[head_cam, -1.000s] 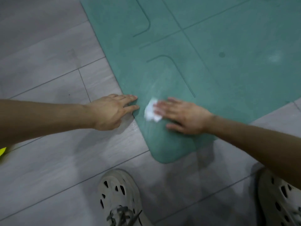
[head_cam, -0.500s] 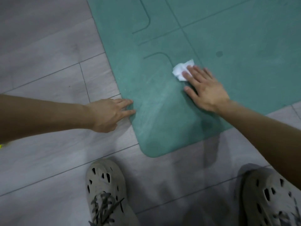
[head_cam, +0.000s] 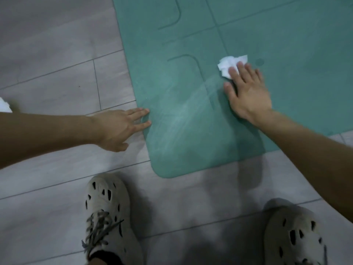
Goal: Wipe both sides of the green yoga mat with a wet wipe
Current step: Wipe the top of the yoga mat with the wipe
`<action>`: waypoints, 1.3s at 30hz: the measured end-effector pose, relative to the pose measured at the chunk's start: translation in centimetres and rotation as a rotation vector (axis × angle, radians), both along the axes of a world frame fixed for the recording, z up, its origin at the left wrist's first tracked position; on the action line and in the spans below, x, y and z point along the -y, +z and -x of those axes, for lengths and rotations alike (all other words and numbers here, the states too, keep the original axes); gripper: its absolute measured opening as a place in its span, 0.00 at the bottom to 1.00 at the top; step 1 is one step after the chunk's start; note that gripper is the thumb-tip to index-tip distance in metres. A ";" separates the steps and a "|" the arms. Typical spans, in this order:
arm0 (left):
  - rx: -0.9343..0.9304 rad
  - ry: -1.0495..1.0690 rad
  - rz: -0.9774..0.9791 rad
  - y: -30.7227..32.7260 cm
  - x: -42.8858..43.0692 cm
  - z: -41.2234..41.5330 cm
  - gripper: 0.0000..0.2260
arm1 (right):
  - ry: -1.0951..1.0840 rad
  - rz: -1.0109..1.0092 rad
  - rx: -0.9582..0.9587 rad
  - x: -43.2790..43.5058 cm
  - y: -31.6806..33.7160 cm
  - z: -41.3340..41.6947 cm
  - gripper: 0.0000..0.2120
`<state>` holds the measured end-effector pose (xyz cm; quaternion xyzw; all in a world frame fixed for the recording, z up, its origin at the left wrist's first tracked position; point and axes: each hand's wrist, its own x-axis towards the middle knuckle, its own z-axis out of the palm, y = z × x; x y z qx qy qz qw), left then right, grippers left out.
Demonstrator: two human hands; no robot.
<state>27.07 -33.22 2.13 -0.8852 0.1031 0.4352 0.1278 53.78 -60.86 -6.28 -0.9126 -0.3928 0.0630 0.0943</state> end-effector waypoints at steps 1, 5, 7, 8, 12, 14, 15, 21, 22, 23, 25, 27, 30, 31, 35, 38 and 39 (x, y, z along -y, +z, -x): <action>0.001 0.003 -0.008 -0.1 0.1 0.1 0.47 | 0.003 -0.020 -0.026 -0.4 0.1 1.5 0.35; -0.022 0.004 -0.041 0.2 0.3 0.1 0.48 | 0.783 -0.056 -0.086 -0.2 -1.1 14.8 0.36; -0.033 0.023 -0.054 0.5 0.8 -0.1 0.48 | 1.064 -0.047 -0.080 0.0 -1.3 17.0 0.33; -0.034 0.035 -0.055 0.6 1.0 -0.1 0.48 | 1.120 -0.050 -0.060 -0.3 -1.4 15.7 0.31; 0.016 0.103 -0.010 0.6 1.1 -0.2 0.46 | 0.744 -0.002 0.075 -2.2 -0.8 4.8 0.30; 0.060 0.132 0.035 0.6 0.9 -0.1 0.45 | 0.425 0.019 0.039 -2.5 0.0 0.4 0.31; 0.076 0.139 0.043 0.6 0.7 0.0 0.45 | 0.317 -0.004 0.009 -2.8 0.3 -0.1 0.33; 0.250 0.094 0.165 -0.8 -1.1 1.5 0.42 | 0.920 -0.011 -0.063 -1.7 -0.8 15.0 0.37; 0.287 0.076 0.192 -1.4 -1.6 1.8 0.42 | 1.067 -0.005 -0.064 -1.1 -1.0 16.6 0.34; 0.292 0.058 0.201 -1.8 -2.0 2.2 0.43 | 1.138 -0.011 -0.055 -1.0 -0.8 16.5 0.32; 0.234 0.007 0.176 -2.4 -2.6 3.0 0.47 | 1.040 0.009 0.011 -2.0 -0.9 14.0 0.29; 0.212 -0.013 0.173 -2.4 -2.9 3.1 0.48 | 0.703 0.032 0.065 -3.0 -0.2 11.0 0.28; 0.283 -0.001 0.240 -2.3 -2.8 2.1 0.41 | 0.276 0.008 -0.010 -4.2 0.0 12.7 0.32; 0.317 -0.006 0.272 -2.4 -2.9 1.9 0.38 | 0.279 -0.010 -0.035 -4.8 -0.4 15.2 0.34; 0.450 -0.088 0.359 -3.3 -4.2 2.0 0.32 | 0.476 -0.057 -0.063 -5.2 -1.7 24.7 0.34; 0.460 -0.144 0.372 -3.8 -5.4 2.1 0.35 | 0.471 -0.003 -0.028 -2.0 -1.4 26.7 0.31; 0.457 -0.152 0.370 -4.0 -5.6 2.2 0.35 | 0.452 0.002 -0.029 -0.5 -1.2 27.0 0.30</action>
